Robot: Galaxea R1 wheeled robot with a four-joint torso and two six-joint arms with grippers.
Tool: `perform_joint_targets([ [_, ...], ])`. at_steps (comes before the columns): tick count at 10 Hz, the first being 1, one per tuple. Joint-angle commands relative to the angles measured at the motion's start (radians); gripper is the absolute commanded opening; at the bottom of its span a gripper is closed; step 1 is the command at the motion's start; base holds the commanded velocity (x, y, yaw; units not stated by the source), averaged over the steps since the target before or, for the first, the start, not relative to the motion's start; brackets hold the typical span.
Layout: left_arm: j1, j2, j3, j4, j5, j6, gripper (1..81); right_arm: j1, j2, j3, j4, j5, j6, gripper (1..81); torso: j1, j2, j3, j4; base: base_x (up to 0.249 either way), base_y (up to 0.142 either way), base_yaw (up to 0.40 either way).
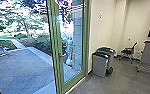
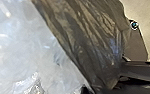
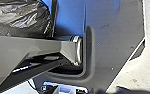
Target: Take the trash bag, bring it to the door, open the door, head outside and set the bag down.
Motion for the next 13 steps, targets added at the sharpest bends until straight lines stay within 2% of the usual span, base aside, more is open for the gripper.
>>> perform_joint_targets([
  [1, -0.061, -0.002, 0.003, 0.008, 0.054, 0.005, 1.0, 0.058, 0.007, 0.008, -0.004, -0.057, -0.002, 81.1, 0.0, 0.0, 0.0, 0.0, 0.176, 0.0, 0.0],
  [4, -0.053, -0.003, 0.001, 0.006, 0.041, 0.006, 1.0, 0.046, 0.002, 0.007, -0.004, -0.047, -0.002, 81.1, 0.0, 0.0, 0.0, 0.0, 0.173, 0.0, 0.0],
  [5, -0.047, -0.005, 0.003, 0.006, 0.037, 0.007, 1.0, 0.034, 0.002, 0.008, -0.006, -0.018, -0.004, 81.1, 0.0, 0.0, 0.0, 0.0, 0.142, 0.0, 0.0],
  [6, -0.038, -0.002, 0.003, 0.014, -0.005, 0.011, 1.0, 0.023, 0.004, 0.008, -0.012, 0.019, -0.016, 81.1, 0.001, 0.0, 0.0, 0.0, 0.141, 0.0, 0.0],
  [7, -0.036, 0.001, 0.003, 0.023, -0.02, 0.011, 1.0, 0.023, 0.008, 0.005, -0.014, 0.024, -0.022, 81.1, 0.0, 0.0, 0.0, 0.0, 0.15, 0.0, 0.0],
  [13, -0.038, 0.003, 0.003, 0.025, -0.018, 0.011, 1.0, 0.025, 0.01, 0.005, -0.012, 0.015, -0.021, 81.1, 0.0, 0.0, 0.0, 0.0, 0.17, 0.0, 0.0],
])
